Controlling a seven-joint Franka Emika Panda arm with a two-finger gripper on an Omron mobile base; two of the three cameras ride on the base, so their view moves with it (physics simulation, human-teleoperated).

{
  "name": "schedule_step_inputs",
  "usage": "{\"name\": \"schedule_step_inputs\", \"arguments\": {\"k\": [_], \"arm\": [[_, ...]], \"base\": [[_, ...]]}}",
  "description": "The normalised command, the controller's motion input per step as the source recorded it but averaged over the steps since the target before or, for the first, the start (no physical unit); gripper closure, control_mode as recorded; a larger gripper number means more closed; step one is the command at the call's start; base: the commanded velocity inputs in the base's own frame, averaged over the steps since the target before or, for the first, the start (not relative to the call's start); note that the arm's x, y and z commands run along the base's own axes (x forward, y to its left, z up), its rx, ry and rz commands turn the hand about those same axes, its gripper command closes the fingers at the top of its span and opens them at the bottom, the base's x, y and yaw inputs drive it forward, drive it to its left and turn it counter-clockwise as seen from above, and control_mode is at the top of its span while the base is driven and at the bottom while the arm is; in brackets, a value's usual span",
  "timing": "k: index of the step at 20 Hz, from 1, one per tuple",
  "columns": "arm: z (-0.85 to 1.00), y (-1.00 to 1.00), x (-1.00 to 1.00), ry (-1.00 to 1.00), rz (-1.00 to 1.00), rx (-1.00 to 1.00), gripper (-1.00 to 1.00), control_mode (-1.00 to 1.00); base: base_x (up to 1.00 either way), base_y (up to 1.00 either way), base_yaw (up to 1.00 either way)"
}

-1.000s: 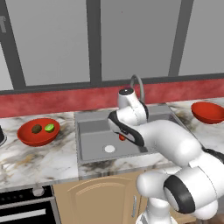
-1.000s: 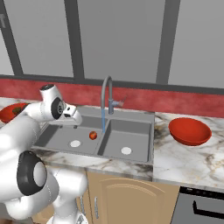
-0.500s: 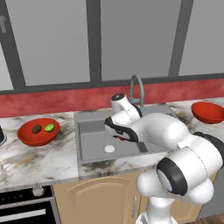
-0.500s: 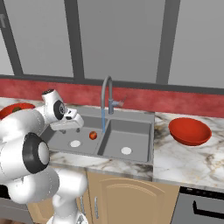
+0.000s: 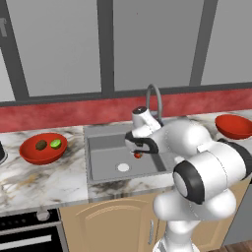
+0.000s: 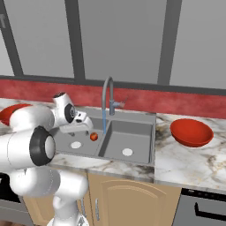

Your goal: Pick the kiwis from the sink and place them in one bowl. Place the apple in the other bowl. Then turn off the sink faucet.

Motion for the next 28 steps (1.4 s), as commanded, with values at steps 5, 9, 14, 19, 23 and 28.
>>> {"name": "schedule_step_inputs", "arguments": {"k": [5, 9, 14, 19, 23, 28], "arm": [[-0.25, 0.00, 0.26, 0.01, 0.00, 0.00, -1.00, -1.00], [-0.07, 0.00, 0.20, 0.00, 0.00, 0.04, -1.00, -1.00], [-0.16, 0.00, 0.28, 0.00, 0.00, 0.05, -1.00, -1.00], [-0.24, 0.00, 0.33, 0.00, 0.00, 0.03, -1.00, -1.00], [-0.21, 0.00, 0.29, 0.00, 0.00, 0.00, -1.00, -1.00], [-0.16, 0.00, 0.32, 0.00, 0.00, 0.00, -1.00, -1.00]], "base": [[0.00, 0.00, 0.00], [0.00, 0.00, 0.00], [0.00, 0.00, 0.00], [0.00, 0.00, 0.00], [0.00, 0.00, 0.00], [0.00, 0.00, 0.00]]}}
